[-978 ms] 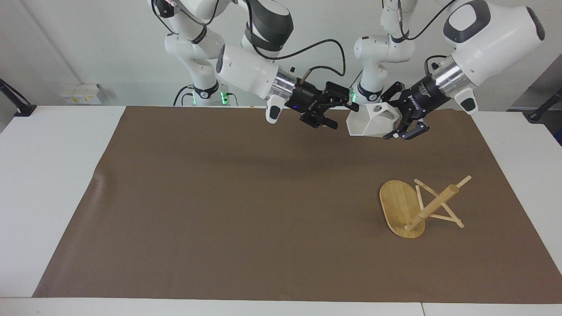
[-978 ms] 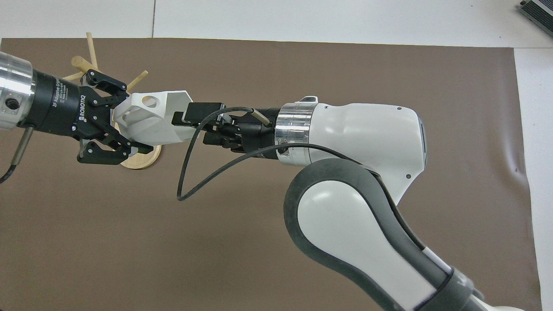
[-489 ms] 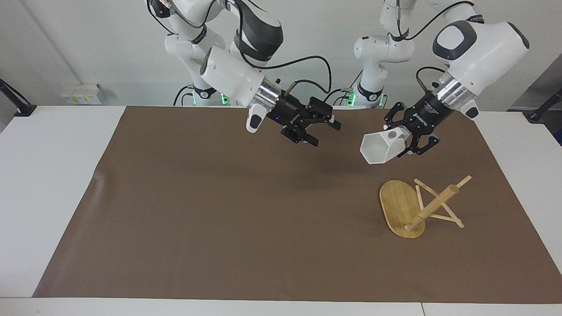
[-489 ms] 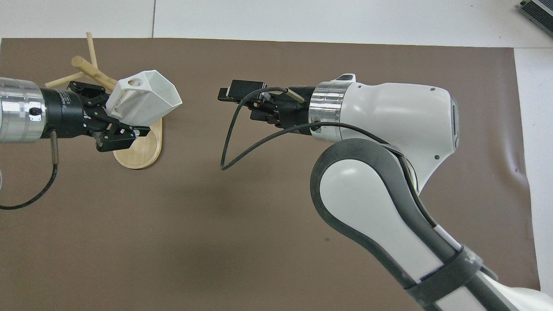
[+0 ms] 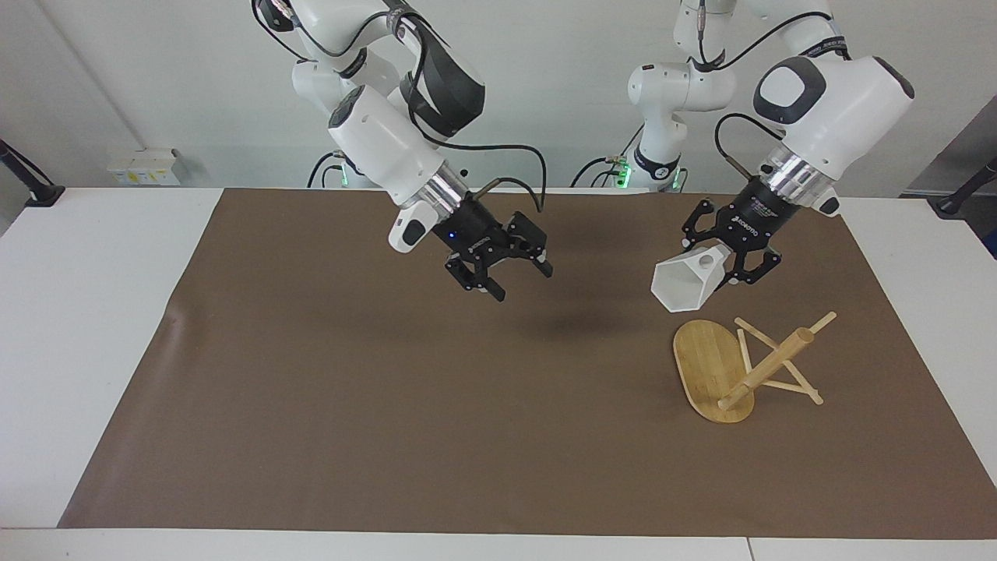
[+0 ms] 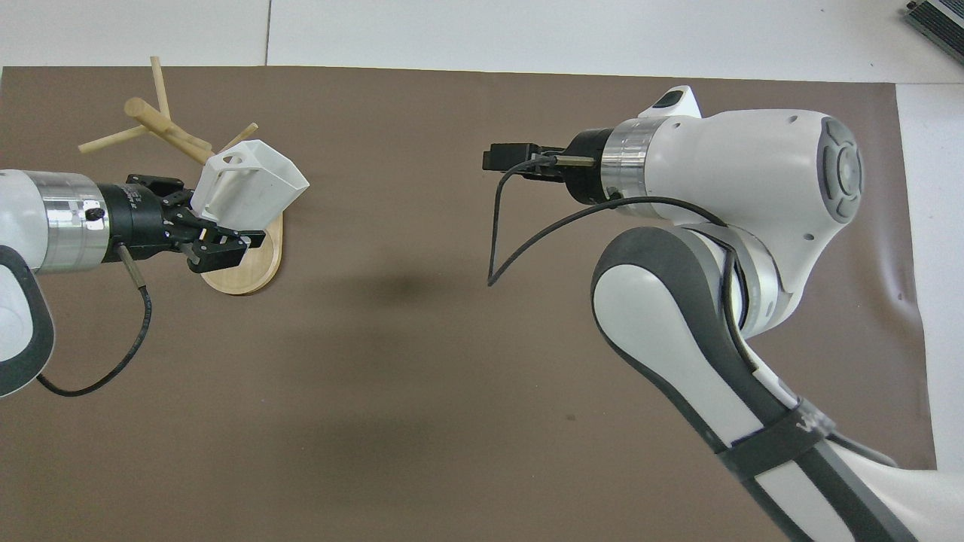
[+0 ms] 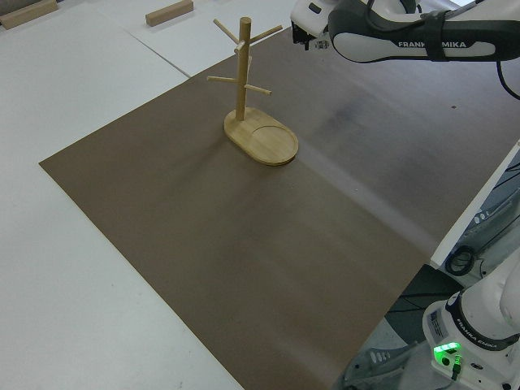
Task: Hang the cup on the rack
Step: 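Grasp the cup with the left gripper while the right gripper releases and withdraws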
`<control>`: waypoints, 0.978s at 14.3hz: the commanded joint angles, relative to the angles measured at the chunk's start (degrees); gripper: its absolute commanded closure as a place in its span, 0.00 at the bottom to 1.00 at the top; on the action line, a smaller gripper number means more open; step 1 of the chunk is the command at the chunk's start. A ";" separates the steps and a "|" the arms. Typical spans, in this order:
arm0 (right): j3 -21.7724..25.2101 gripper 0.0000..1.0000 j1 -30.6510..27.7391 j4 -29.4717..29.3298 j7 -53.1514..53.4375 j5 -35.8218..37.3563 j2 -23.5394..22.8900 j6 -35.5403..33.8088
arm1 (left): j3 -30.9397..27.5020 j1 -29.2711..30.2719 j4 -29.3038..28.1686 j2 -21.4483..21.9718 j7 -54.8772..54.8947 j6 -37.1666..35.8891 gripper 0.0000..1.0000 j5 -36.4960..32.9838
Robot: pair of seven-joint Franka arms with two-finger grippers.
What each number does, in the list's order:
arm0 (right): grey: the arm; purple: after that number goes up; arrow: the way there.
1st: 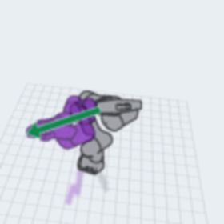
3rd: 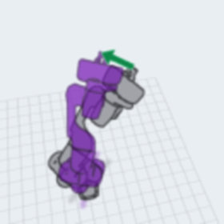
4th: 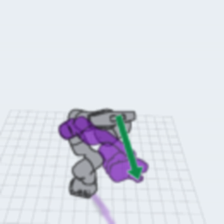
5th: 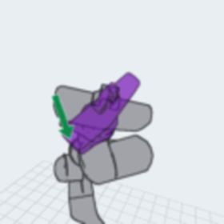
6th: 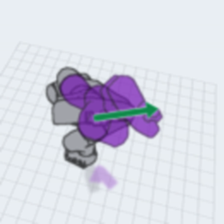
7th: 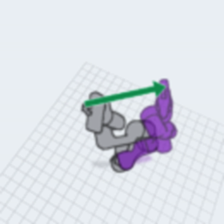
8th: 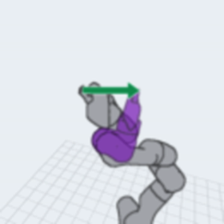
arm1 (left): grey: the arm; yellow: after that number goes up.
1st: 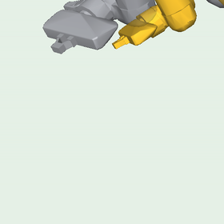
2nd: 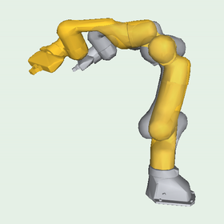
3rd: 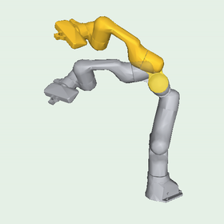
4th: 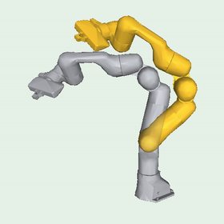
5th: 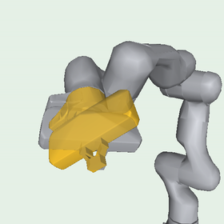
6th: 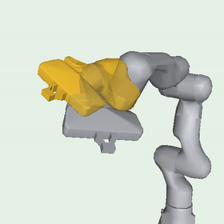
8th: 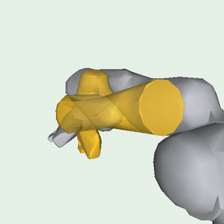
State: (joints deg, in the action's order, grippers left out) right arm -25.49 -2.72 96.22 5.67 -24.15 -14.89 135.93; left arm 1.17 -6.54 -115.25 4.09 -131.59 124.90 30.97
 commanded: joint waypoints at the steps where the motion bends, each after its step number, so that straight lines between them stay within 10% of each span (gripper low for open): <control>1: 5.43 0.00 -0.53 0.73 -9.24 3.23 2.14 -6.44 | -0.03 -1.02 -2.70 -0.03 -4.36 5.07 1.00 -1.17; 14: 21.27 0.00 -0.62 -0.50 -16.83 19.04 7.85 -29.92 | -0.12 -0.93 -1.99 -6.90 -13.86 16.51 1.00 -2.23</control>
State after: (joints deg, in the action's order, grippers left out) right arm -4.91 -3.37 95.80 -10.66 -7.25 -8.45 108.75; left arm 1.41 -6.98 -117.33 -2.26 -143.08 139.53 29.72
